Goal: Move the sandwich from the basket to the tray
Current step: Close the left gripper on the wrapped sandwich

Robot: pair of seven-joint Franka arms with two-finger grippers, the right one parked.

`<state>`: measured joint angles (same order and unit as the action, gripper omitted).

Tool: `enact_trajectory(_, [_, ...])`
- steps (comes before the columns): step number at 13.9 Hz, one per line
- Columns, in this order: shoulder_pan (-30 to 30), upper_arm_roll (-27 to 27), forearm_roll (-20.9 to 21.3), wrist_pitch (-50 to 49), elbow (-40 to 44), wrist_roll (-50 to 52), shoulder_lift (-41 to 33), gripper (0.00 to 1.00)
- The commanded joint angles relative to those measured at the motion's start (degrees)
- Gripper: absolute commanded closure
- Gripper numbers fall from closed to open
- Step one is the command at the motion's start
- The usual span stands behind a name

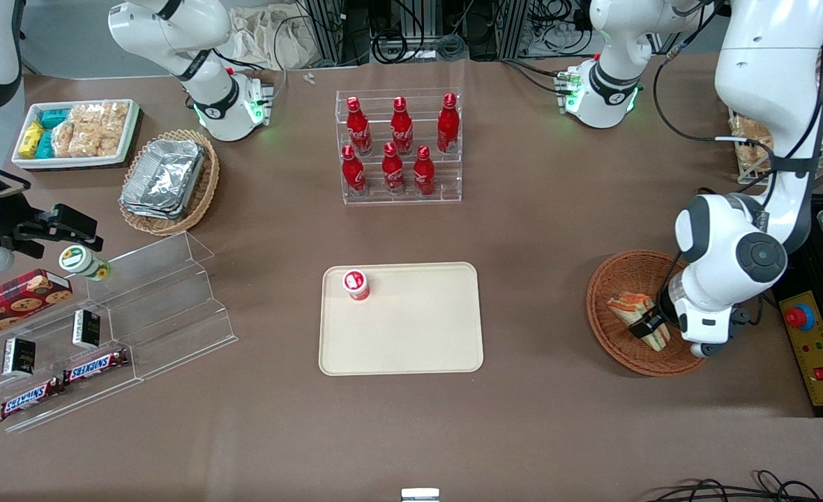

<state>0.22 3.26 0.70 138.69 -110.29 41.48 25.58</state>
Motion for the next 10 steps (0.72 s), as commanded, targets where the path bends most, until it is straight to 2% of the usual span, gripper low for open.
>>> enact_trajectory(1, [-0.40,-0.09,0.71,5.09,-3.61,2.02,-0.18,0.01])
enact_trajectory(2, [-0.40,-0.09,0.71,5.19,-3.71,2.02,-0.18,0.06])
enact_trajectory(4, [-0.31,-0.09,0.80,5.19,-3.71,2.02,-0.26,0.24])
enact_trajectory(5, [-0.40,-0.09,0.80,5.10,-3.79,2.02,-0.44,0.38])
enact_trajectory(8, [-0.22,-0.09,0.80,3.27,-3.88,1.76,-2.54,0.99])
enact_trajectory(10, [-0.31,-0.09,0.71,-2.43,-3.10,1.67,-5.26,1.00])
